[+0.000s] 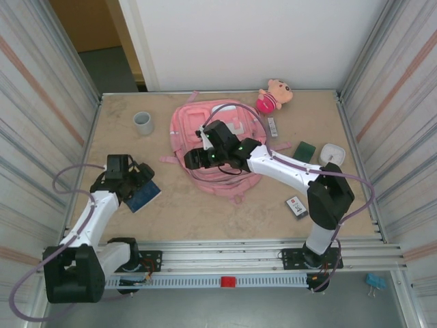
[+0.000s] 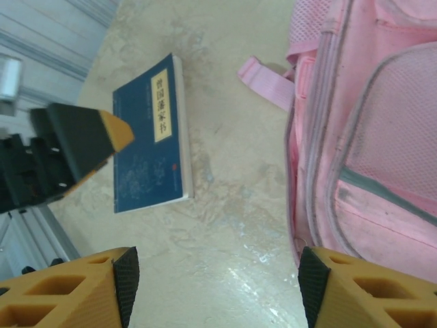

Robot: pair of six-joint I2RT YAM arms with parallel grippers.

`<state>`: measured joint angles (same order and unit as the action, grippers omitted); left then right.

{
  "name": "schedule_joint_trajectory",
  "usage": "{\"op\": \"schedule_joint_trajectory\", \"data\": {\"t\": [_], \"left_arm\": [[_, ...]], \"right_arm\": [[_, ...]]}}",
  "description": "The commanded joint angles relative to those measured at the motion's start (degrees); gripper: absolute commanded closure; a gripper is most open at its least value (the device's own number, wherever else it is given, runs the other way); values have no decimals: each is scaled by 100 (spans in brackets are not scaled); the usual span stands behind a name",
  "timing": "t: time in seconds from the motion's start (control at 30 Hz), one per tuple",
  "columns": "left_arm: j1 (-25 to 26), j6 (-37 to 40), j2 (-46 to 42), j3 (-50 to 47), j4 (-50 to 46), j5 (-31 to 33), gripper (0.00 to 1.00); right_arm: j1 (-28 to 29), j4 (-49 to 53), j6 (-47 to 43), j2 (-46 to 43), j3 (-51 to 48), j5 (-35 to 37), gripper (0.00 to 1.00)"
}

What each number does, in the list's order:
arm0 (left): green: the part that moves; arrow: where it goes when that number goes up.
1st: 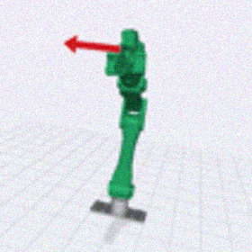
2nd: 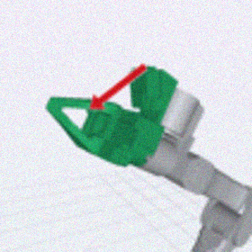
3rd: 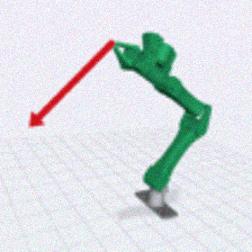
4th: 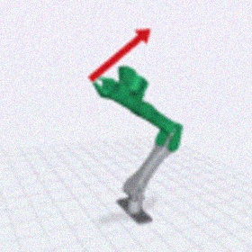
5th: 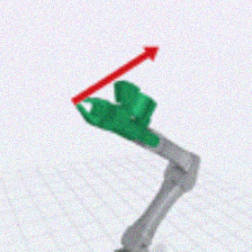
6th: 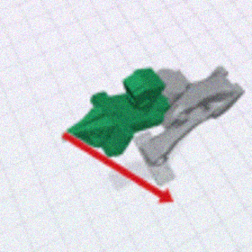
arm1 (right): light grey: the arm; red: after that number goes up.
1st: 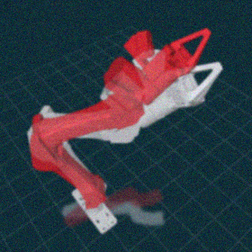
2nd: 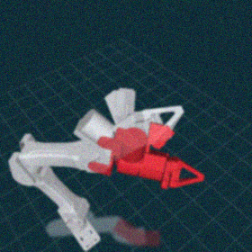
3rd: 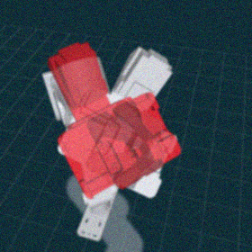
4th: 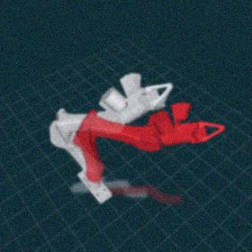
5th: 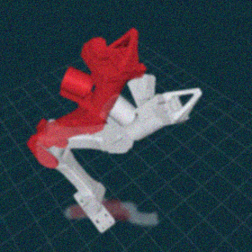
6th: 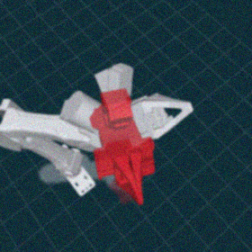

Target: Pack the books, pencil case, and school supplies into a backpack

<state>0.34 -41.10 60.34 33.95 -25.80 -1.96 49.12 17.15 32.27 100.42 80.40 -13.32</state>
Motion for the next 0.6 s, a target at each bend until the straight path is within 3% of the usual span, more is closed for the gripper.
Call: {"op": "schedule_joint_trajectory", "data": {"t": [0.0,0.17,0.57], "left_arm": [[-34,214,440,-134,329,-138,4],[338,93,1125,-196,858,-380,5],[2886,-364,2027,84,1067,-483,6]], "right_arm": [[-3,-71,-161,64,240,-226,35],[-36,-71,-181,7,57,-210,35],[-291,-142,-100,-726,-813,-126,35]]}}
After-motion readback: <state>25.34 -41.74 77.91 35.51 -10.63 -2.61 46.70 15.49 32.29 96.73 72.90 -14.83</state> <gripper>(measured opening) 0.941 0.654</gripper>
